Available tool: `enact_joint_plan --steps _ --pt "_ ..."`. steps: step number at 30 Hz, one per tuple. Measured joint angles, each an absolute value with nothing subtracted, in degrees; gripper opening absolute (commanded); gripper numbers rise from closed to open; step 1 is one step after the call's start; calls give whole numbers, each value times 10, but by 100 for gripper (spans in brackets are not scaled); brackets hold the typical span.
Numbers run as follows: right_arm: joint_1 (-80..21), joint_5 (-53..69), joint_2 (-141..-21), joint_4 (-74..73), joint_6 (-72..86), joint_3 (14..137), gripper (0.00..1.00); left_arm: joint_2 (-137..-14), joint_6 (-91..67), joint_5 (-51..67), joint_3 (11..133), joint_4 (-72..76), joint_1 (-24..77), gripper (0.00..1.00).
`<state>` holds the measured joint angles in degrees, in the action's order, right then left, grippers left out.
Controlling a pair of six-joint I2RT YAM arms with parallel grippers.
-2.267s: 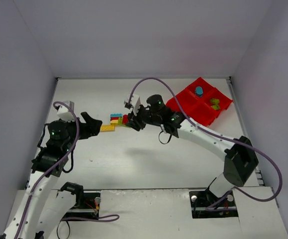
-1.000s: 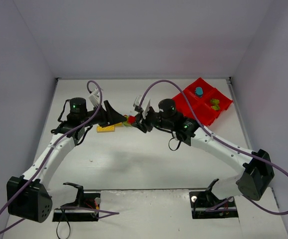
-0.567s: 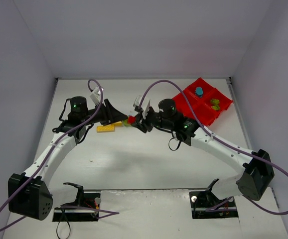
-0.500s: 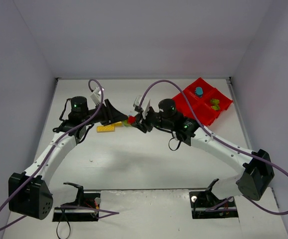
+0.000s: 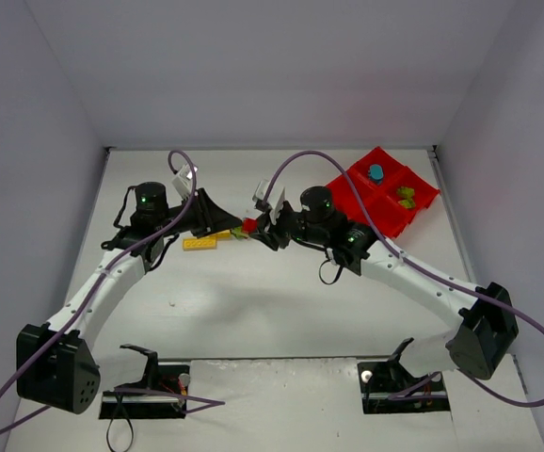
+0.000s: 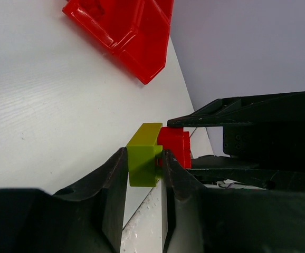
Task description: Sort the legos into containers by color
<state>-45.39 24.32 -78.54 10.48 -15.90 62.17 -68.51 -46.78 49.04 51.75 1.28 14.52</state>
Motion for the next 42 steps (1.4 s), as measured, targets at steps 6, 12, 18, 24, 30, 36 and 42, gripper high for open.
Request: enact_joint_plan --steps 6,12,18,24,30,36,42 --pt "-454 242 -784 105 -158 619 0 -676 -456 469 515 9 154 0" --pt "-454 240 -782 105 -154 612 0 -672 -438 448 515 -3 164 0" --pt "-435 238 -778 120 -144 605 0 -672 -426 431 508 -25 167 0" --pt "-381 217 -747 146 -132 598 0 -672 -414 406 507 -55 168 0" --pt "-314 139 -753 161 -104 596 0 -672 -405 396 508 -72 168 0" --pt "-202 47 -878 142 -47 634 0 -670 -390 391 514 -87 168 0" --pt "-158 10 -1008 109 -4 693 30 -655 -378 387 515 -99 168 0"
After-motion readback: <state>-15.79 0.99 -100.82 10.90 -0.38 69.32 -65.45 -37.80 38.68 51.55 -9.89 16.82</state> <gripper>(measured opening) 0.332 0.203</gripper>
